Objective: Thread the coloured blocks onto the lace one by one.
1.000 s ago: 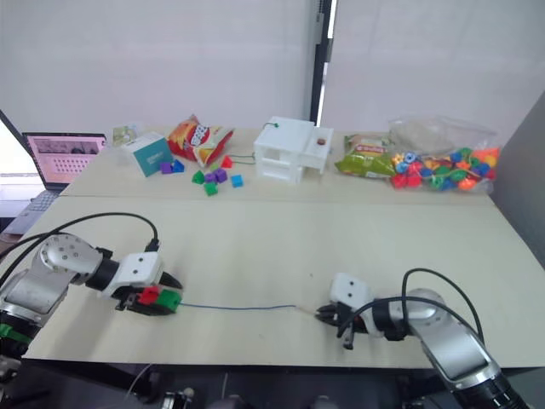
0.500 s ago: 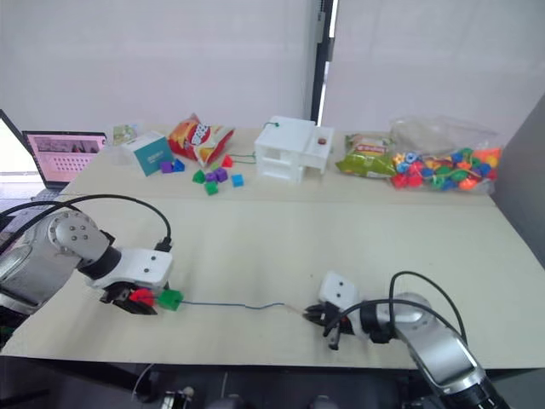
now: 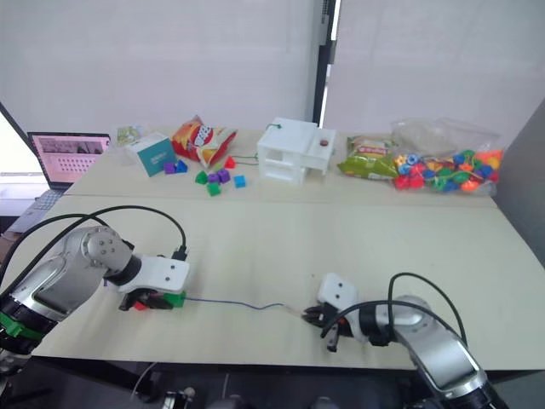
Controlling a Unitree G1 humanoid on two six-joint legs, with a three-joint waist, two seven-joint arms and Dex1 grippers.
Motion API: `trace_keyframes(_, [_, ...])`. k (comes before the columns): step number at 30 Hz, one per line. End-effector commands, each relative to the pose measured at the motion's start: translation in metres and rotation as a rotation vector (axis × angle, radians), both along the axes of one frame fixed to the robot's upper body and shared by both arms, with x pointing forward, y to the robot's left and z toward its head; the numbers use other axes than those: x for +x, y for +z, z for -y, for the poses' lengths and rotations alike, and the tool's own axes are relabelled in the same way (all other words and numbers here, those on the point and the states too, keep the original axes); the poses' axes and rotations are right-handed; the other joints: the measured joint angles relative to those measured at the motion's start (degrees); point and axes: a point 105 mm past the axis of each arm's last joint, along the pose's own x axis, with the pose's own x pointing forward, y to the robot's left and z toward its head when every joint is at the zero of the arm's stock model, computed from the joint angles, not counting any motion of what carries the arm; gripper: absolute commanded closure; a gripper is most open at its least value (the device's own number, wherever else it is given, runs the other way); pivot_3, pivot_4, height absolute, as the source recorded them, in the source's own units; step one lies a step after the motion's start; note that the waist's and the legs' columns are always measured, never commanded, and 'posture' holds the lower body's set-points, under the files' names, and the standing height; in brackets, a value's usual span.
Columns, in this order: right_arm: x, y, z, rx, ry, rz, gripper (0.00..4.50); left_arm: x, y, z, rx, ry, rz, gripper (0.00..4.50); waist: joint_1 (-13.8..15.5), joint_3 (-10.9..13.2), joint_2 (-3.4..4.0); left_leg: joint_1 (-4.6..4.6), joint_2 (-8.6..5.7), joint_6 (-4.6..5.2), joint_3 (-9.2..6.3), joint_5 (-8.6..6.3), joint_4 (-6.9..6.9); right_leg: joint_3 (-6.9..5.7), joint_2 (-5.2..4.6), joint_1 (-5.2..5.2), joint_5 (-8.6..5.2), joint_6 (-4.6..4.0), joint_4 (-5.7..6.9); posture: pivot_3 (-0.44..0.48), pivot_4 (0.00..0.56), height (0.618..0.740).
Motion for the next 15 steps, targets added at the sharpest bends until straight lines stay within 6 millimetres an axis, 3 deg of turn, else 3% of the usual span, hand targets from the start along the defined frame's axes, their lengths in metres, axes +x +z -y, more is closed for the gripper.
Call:
trace_keyframes(1, [-0.001, 0.009, 0.001, 0.002, 0.01, 0.033, 4.5, -0.007, -0.015, 0.004, 0.003, -0.018, -0.048, 3.28, 0.0, 0.0, 0.05, 0.0, 0.0, 0.0, 0.0, 0.0, 0.0, 0.0, 0.0, 0.0, 0.0, 0.0, 0.01, 0.0, 0.15, 0.74])
trace_keyframes(8, [-0.002, 0.007, 0.007, -0.025, 0.01, 0.025, 4.5, -0.008, -0.017, -0.001, 0.011, -0.02, -0.05, 3.28, 0.0, -0.1, 0.08, 0.0, -0.01, 0.0, 0.0, 0.0, 0.0, 0.01, -0.01, 0.0, 0.0, 0.0, 0.01, 0.0, 0.15, 0.74])
trace_keyframes(15, [0.012, -0.002, 0.091, -0.196, -0.203, 0.021, 4.5, -0.007, -0.02, -0.027, 0.063, 0.016, -0.047, 3.28, -0.1, -0.1, 0.16, 0.07, 0.01, 0.02, 0.05, -0.01, -0.01, 0.04, -0.01, 0.06, 0.0, 0.0, -0.01, 0.0, 0.15, 0.74])
